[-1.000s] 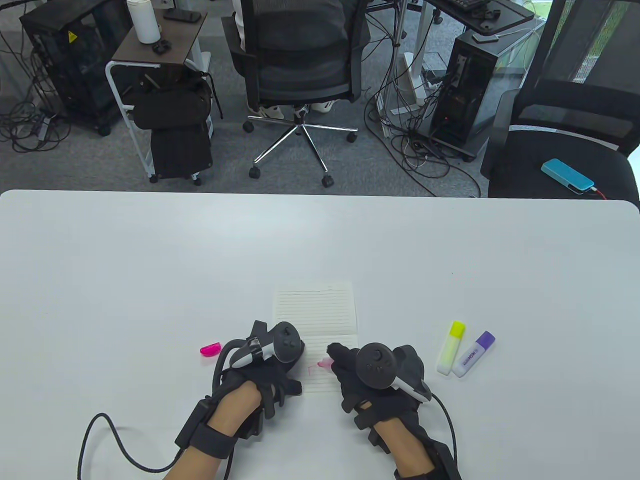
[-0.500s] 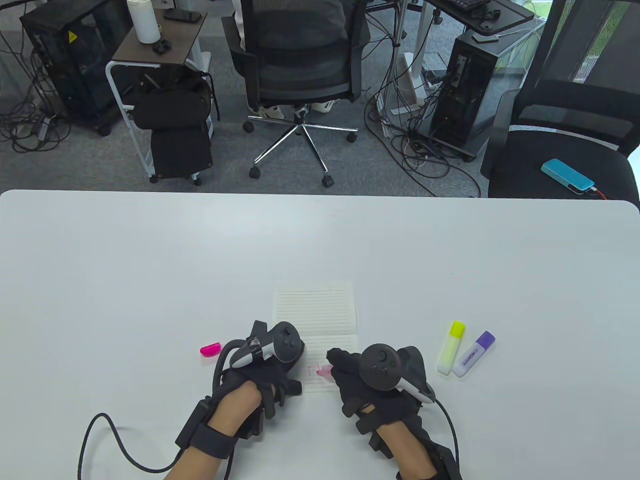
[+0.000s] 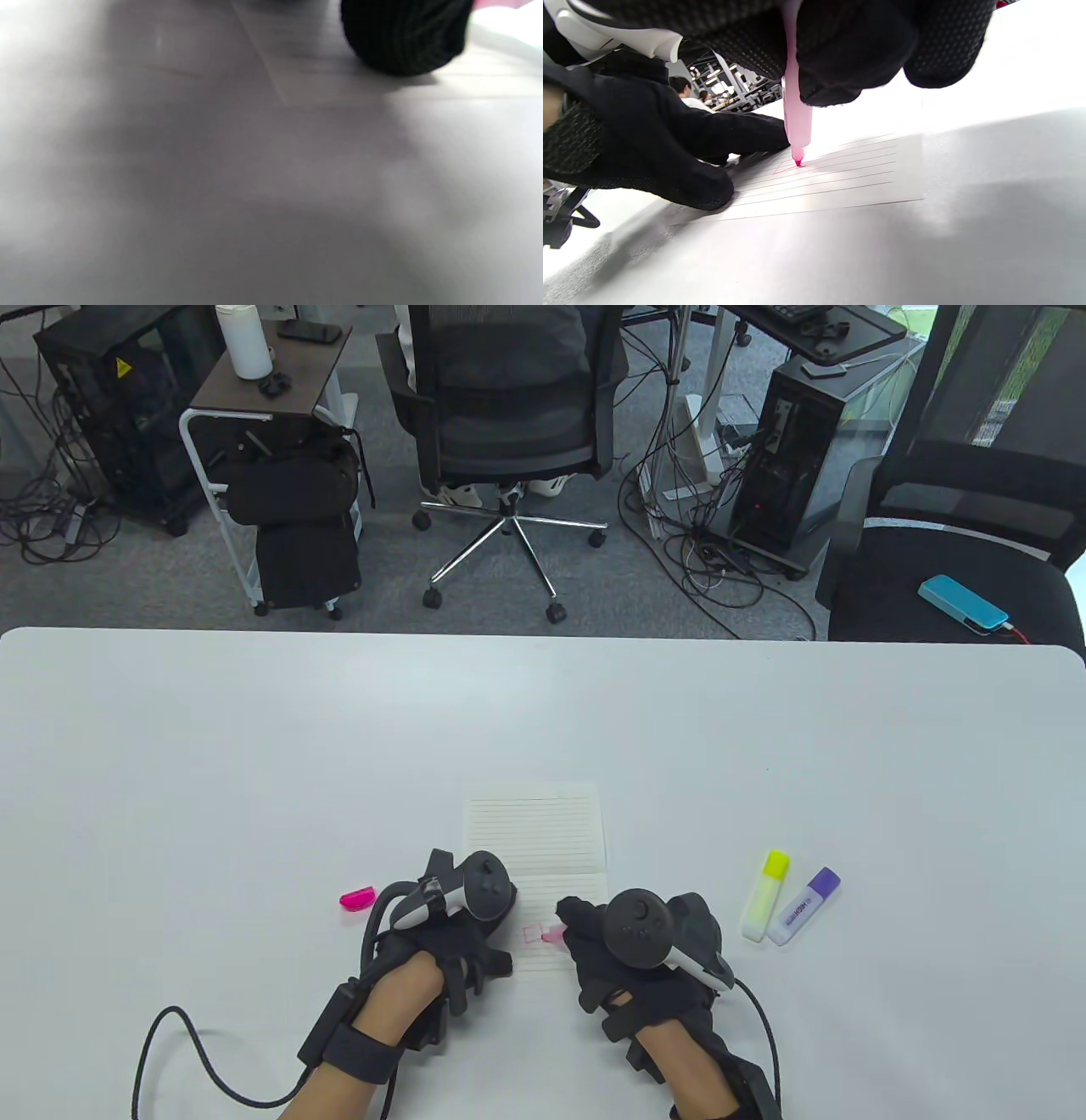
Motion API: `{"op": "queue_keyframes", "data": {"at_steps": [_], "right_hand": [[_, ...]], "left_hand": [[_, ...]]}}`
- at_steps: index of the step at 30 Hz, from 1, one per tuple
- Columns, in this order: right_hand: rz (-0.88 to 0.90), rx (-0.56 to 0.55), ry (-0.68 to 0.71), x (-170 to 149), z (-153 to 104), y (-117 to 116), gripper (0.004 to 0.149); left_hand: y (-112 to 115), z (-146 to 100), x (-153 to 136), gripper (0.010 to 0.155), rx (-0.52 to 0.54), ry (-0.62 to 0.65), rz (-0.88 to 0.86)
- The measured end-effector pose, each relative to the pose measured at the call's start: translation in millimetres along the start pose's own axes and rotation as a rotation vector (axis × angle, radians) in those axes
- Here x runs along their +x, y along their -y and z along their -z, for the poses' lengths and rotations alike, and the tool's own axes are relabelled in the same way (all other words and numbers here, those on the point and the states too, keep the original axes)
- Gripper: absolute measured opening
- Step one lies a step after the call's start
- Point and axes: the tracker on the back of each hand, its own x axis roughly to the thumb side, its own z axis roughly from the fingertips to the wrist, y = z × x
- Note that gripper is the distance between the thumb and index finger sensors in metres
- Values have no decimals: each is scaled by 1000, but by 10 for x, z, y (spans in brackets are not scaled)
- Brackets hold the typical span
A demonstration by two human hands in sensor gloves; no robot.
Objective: Apply highlighter ink on paper
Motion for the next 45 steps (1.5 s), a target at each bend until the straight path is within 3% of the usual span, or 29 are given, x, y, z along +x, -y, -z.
{"op": "queue_keyframes", "data": {"at_steps": [8,14,18,23,27,33,37,45], "right_hand": [[46,-18,65,20,52,-79,42],[47,28,60,35,44,-69,42],[25,-27,59,17,84,-111,43],[60,34,57,29,61,-70,41],[28,-25,55,19,86,-103,42],[66,28,53,27,67,-73,41],[42,-24,55,23,89,-111,41],[58,3,49,26,83,-89,40]], "left_hand": [[0,0,2,84,-1,-1,0],[0,-1,2,84,-1,0,0],[1,-1,2,84,-2,-1,0],[2,-1,2,84,-4,-1,1],[2,-1,2,84,-5,-1,0],[2,-1,2,84,-6,-1,0],[4,-2,2,84,-6,0,0],[1,-1,3,84,-8,-1,1]]}}
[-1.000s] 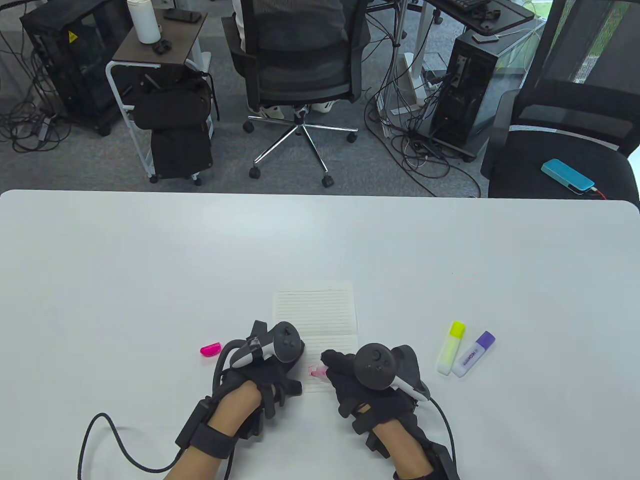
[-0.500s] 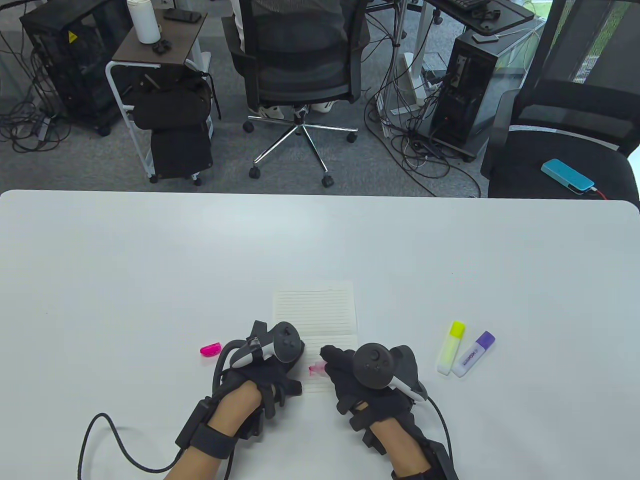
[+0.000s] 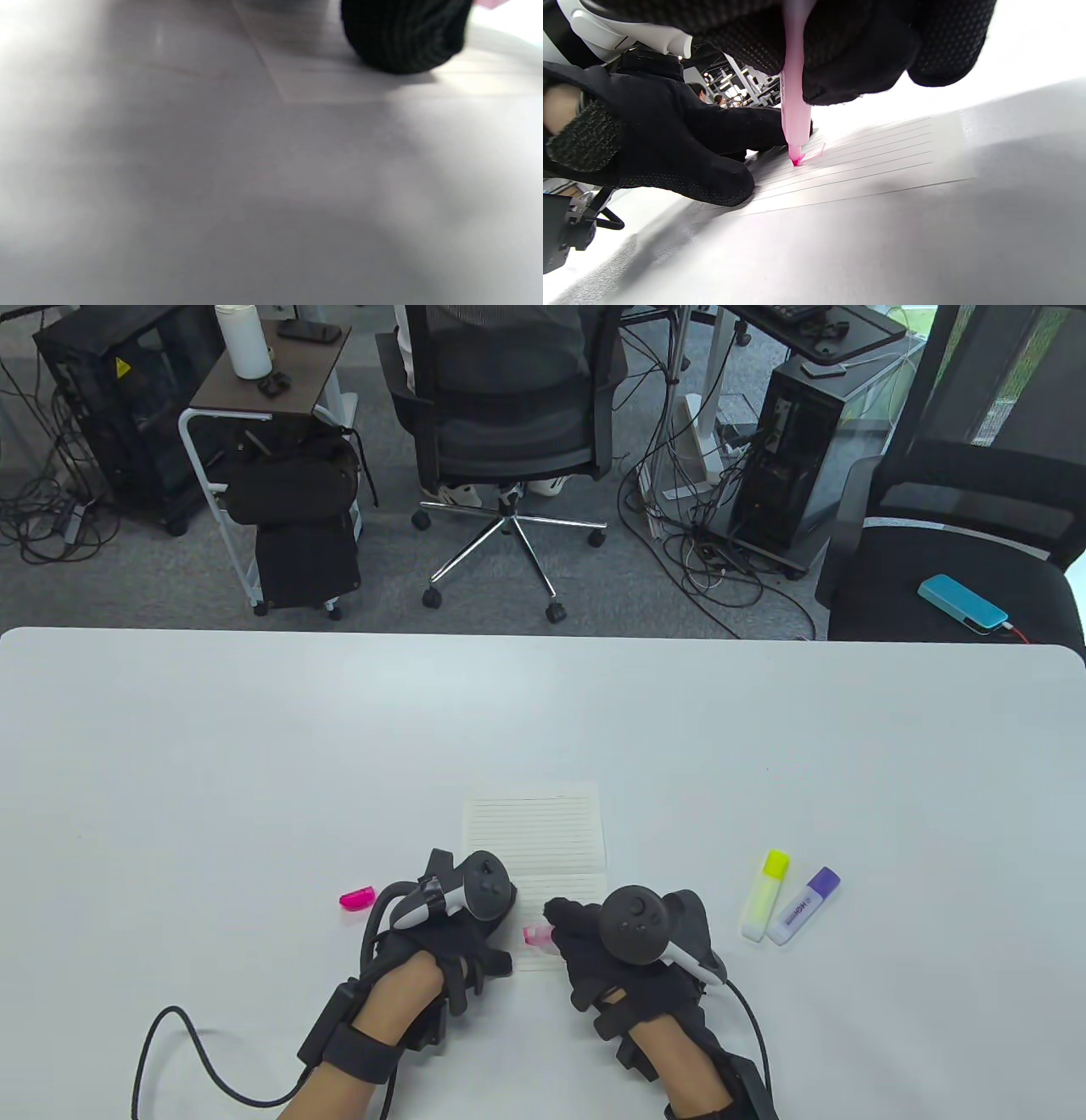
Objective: Apply highlighter ink on paper
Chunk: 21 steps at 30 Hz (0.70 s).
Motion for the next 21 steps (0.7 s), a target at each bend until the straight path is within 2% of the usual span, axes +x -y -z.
{"op": "queue_keyframes", "data": {"at_steps": [3,7,11,17,21], "right_hand": [[-32,-45,-10,-22,24,-20,41],[10,17,-12,-11,-1,19,40],[-26,-50,-13,-21,14,-9,41],[5,15,-18,-8,-6,29,40],[-20,-41,-18,-28,28,-7,41]], "left_hand": [[1,0,-1,84,1,0,-1],[0,0,-1,84,0,0,-1],[0,1,-1,84,0,0,-1],[-1,1,-1,84,-1,0,-1],[0,1,-1,84,-1,-1,-1]]}}
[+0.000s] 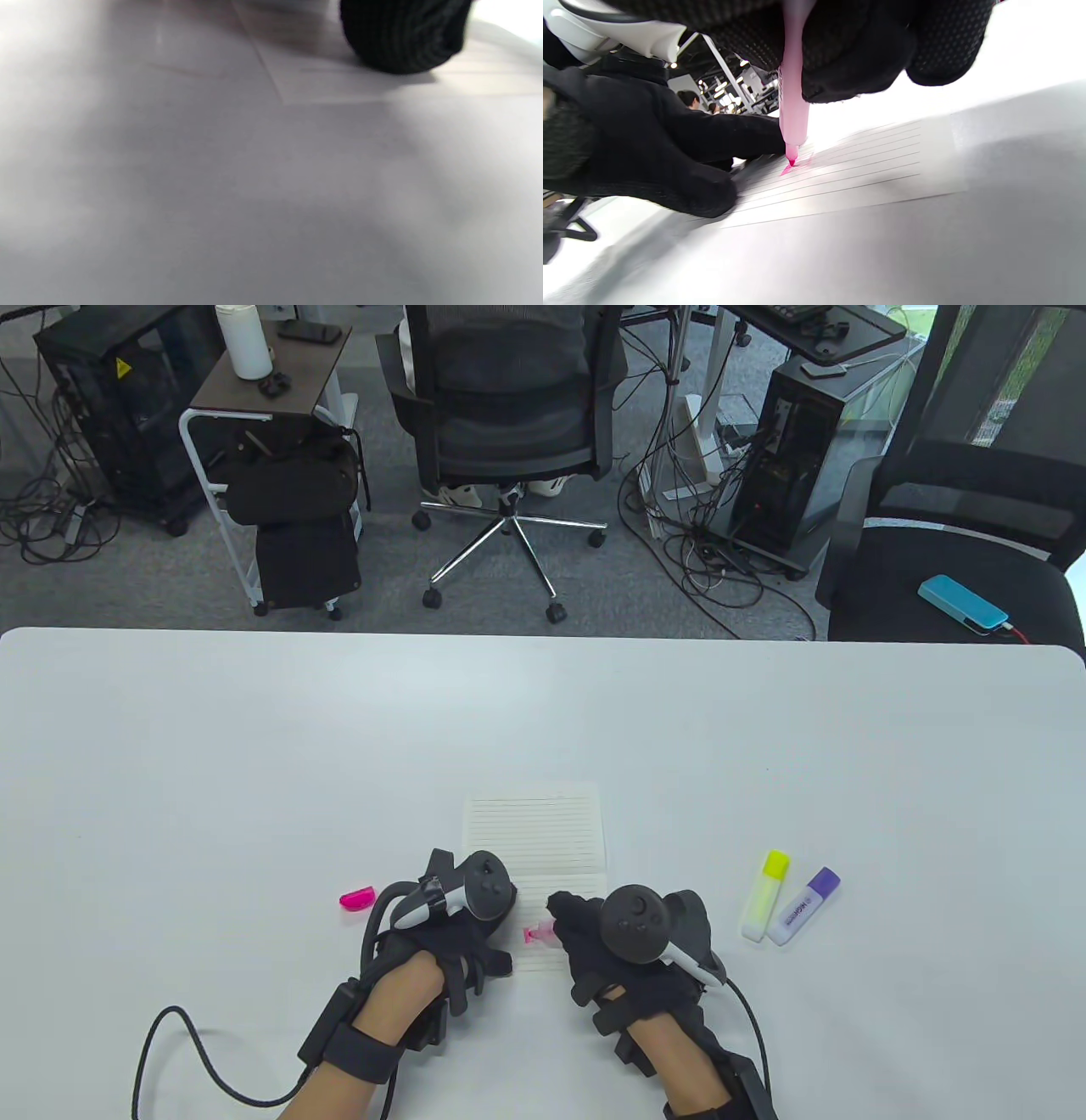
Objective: Apply highlighter ink on paper
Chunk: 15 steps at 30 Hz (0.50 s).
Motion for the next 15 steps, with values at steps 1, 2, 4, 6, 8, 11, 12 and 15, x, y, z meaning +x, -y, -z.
{"op": "queue_keyframes", "data": {"at_steps": [1,2,4,6,8,11,12,15], "right_hand": [[12,8,-2,-2,-3,1,41],[14,21,-6,0,-7,10,40],[26,53,-4,10,-19,34,40],[13,43,-1,25,-26,34,40],[-7,-4,-3,17,-16,8,40],[13,15,-6,-1,-7,10,40],[13,25,-6,-2,-13,27,40],[22,38,-5,2,-21,35,40]], "left_hand": [[0,0,0,84,0,0,0],[0,0,0,84,0,0,-1],[-2,0,0,84,0,0,0],[-2,0,1,84,-1,0,1],[-2,0,1,84,-1,0,1],[-2,0,1,84,-1,0,0],[-2,0,1,84,-1,1,1],[-3,1,3,84,-2,1,1]]}}
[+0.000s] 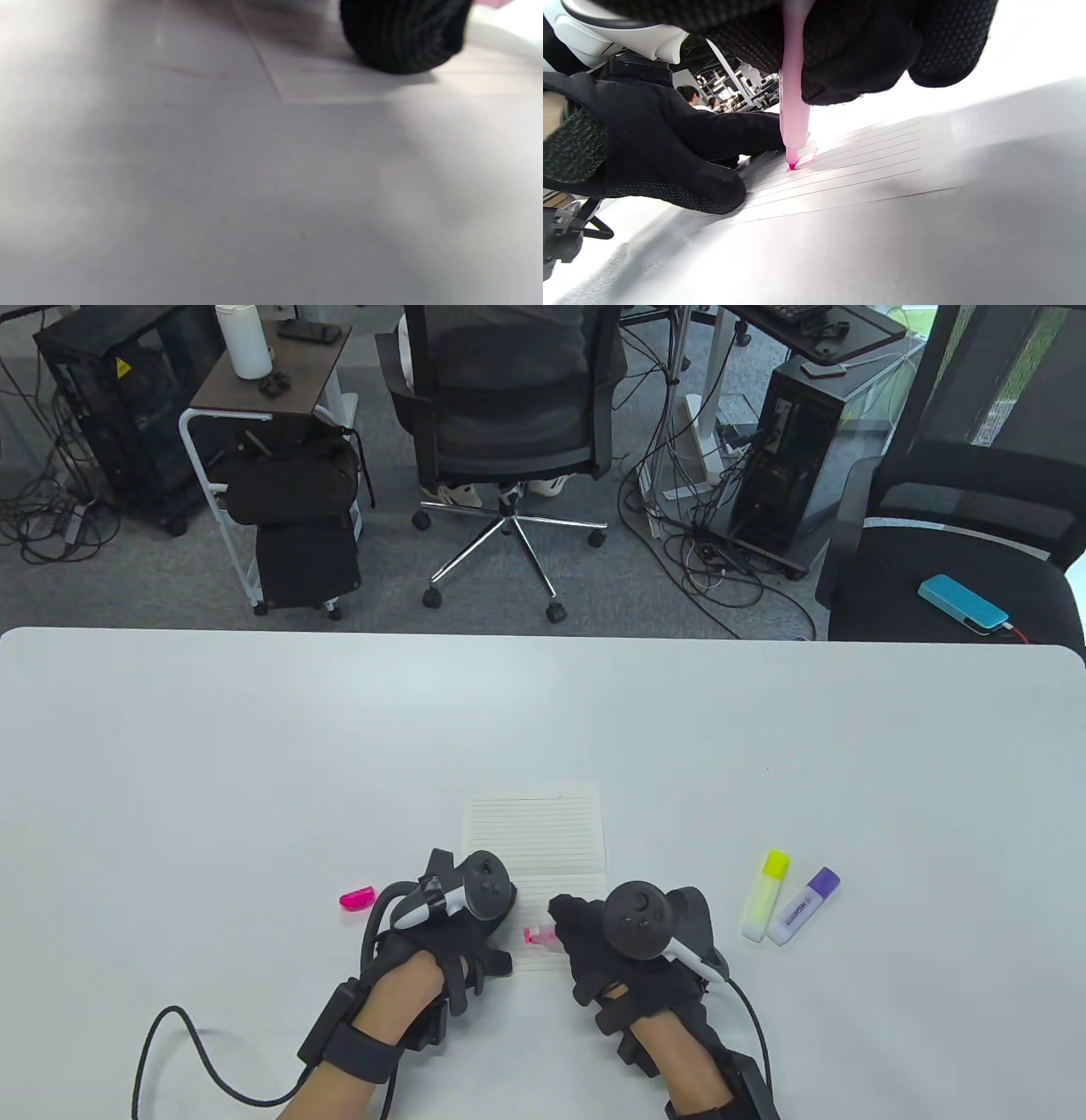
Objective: Apply highlighter ink on paper
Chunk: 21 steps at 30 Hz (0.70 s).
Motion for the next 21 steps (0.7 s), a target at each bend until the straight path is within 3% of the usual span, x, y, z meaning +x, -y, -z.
{"op": "queue_keyframes", "data": {"at_steps": [3,8,12,17,21], "right_hand": [[-27,-53,-4,-22,22,-26,41],[8,7,-7,-19,5,12,40],[-29,-61,-12,-24,32,-14,40],[0,6,-15,-4,10,17,39],[-30,-55,-12,-12,33,-25,40]], "left_hand": [[1,-1,0,84,1,-1,-1],[0,-1,1,84,0,-1,-1],[0,0,1,84,-1,-1,-1],[0,0,1,84,0,-1,-2],[1,0,1,84,1,-1,-4]]}}
